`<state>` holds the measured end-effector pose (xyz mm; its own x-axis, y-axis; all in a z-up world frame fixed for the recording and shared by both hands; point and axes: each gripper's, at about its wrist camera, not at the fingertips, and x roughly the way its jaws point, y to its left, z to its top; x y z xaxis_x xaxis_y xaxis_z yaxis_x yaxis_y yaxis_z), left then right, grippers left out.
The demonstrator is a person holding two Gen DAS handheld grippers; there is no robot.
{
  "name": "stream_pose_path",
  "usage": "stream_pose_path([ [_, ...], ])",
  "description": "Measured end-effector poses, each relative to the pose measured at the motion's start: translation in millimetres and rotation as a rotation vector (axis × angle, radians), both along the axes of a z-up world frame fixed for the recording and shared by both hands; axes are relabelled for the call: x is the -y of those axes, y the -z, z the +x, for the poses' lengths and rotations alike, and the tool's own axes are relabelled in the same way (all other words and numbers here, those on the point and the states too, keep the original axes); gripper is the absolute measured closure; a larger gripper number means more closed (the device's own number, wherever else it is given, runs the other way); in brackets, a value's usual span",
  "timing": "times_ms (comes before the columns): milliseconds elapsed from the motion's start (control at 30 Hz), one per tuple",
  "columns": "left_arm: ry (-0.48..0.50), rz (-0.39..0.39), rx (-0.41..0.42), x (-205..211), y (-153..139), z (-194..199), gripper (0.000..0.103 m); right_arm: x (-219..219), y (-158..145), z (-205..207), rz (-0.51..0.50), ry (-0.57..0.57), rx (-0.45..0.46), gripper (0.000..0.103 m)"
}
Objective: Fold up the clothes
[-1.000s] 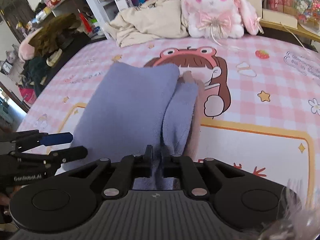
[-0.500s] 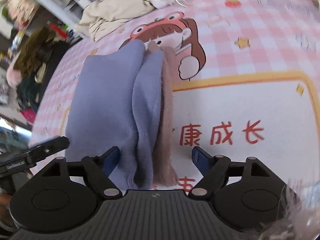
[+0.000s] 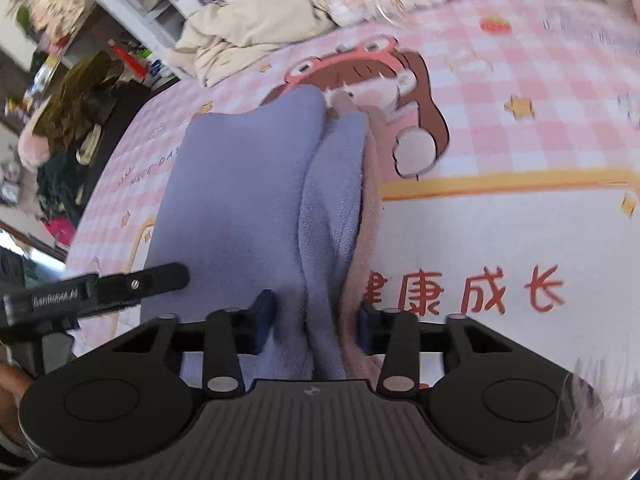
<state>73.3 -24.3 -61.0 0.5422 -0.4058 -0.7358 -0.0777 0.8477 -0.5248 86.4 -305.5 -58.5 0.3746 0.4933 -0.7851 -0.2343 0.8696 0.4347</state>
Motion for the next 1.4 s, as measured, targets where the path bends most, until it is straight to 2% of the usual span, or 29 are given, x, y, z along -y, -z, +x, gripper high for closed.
stream_pose_path([
  [67,0.007,0.014,-0.010,3.1,-4.2,-2.5,0.051,-3.6,-4.9,-5.6,-0.035,-0.009,0.020,0.071],
  [167,0.047,0.045,-0.033,8.8,-9.5,-9.2,0.052,-3.0,-9.3,-14.1,-0.058,-0.034,0.002,0.072],
  [267,0.093,0.035,-0.068,9.5,-9.6,-21.6,0.051,4.8,-10.3,-26.5,-0.048,-0.060,-0.044,0.072],
  [400,0.125,0.009,-0.094,9.1,-5.3,-35.5,0.041,16.3,-5.4,-38.9,-0.023,-0.035,-0.093,0.059],
  [467,0.108,-0.004,-0.094,6.5,-2.5,-35.4,0.030,20.6,-1.5,-40.3,-0.007,-0.007,-0.099,0.053],
  [633,0.089,-0.012,-0.076,6.3,0.7,-32.4,0.028,20.5,8.0,-41.0,0.001,0.036,-0.099,0.039],
  [700,0.090,-0.009,-0.064,8.2,0.9,-30.5,0.028,21.2,9.0,-41.4,0.017,0.053,-0.086,0.039],
  [800,0.095,0.007,-0.051,13.1,-0.9,-28.7,0.032,16.2,7.3,-41.5,0.037,0.051,-0.070,0.062],
  [833,0.099,0.021,-0.051,16.4,-3.3,-28.9,0.039,11.3,3.0,-43.6,0.006,0.038,-0.043,0.067],
  [967,0.132,0.104,-0.035,29.4,-17.2,-36.5,0.047,-13.2,-19.7,-63.6,-0.151,-0.069,0.115,0.073],
  [1033,0.155,0.132,-0.029,32.8,-22.7,-41.8,0.047,-18.3,-24.3,-71.1,-0.184,-0.109,0.138,0.073],
  [1100,0.161,0.115,-0.050,29.1,-21.7,-45.1,0.047,-17.8,-24.1,-74.9,-0.184,-0.129,0.123,0.073],
  [1167,0.160,0.071,-0.082,23.9,-16.5,-45.9,0.047,-8.3,-18.4,-70.6,-0.143,-0.092,0.076,0.070],
  [1300,0.120,-0.016,-0.116,10.8,-6.3,-45.5,0.043,13.9,-5.9,-61.7,-0.046,0.016,-0.029,0.055],
  [1400,0.116,-0.046,-0.119,8.6,-1.4,-44.2,0.042,23.0,2.8,-57.6,0.018,0.055,-0.086,0.052],
])
